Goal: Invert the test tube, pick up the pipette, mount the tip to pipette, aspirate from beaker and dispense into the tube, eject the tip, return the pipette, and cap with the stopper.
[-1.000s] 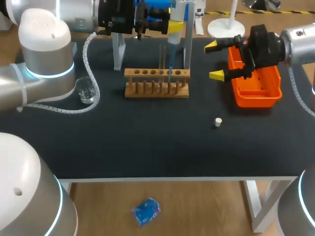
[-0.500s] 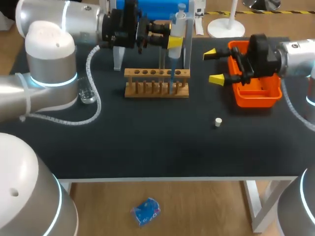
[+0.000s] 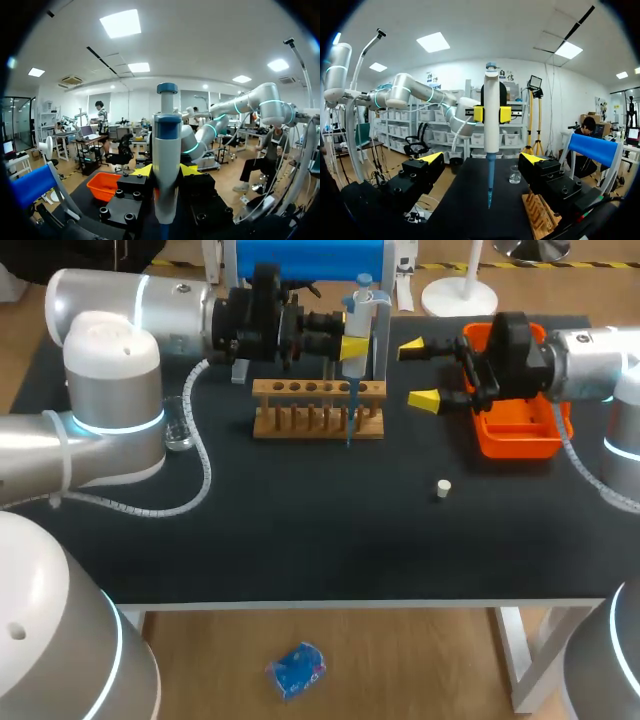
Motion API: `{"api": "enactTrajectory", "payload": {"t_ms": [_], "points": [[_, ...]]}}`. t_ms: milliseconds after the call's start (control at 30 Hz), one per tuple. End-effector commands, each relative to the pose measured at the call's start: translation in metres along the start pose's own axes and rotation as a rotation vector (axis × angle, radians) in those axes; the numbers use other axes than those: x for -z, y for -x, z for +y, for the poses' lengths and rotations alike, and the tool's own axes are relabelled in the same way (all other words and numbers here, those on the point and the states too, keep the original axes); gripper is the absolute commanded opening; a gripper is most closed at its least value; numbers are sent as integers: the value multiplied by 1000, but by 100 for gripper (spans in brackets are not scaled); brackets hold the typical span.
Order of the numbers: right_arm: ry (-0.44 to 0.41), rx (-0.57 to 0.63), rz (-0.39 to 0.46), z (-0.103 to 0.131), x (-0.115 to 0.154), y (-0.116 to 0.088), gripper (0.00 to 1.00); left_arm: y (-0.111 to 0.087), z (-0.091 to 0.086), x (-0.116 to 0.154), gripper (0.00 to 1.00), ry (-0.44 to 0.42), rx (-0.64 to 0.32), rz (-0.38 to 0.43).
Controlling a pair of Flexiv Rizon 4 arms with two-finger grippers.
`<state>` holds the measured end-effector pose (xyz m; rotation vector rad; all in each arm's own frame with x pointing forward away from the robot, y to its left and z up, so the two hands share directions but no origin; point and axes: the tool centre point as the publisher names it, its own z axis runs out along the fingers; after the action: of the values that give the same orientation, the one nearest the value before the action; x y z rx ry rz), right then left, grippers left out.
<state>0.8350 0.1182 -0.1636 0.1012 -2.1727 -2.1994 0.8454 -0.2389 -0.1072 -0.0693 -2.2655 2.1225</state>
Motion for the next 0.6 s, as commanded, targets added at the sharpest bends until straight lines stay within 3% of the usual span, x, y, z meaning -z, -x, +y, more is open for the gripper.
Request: {"api": "enactTrajectory", "payload": {"t_ms": [33, 600], "points": [[-6, -8, 4, 3, -12, 8, 100, 1, 3, -2, 0, -6, 0, -3], [-6, -44, -3, 5, -40, 19, 100, 3, 11, -4, 0, -7, 6, -6]]}}
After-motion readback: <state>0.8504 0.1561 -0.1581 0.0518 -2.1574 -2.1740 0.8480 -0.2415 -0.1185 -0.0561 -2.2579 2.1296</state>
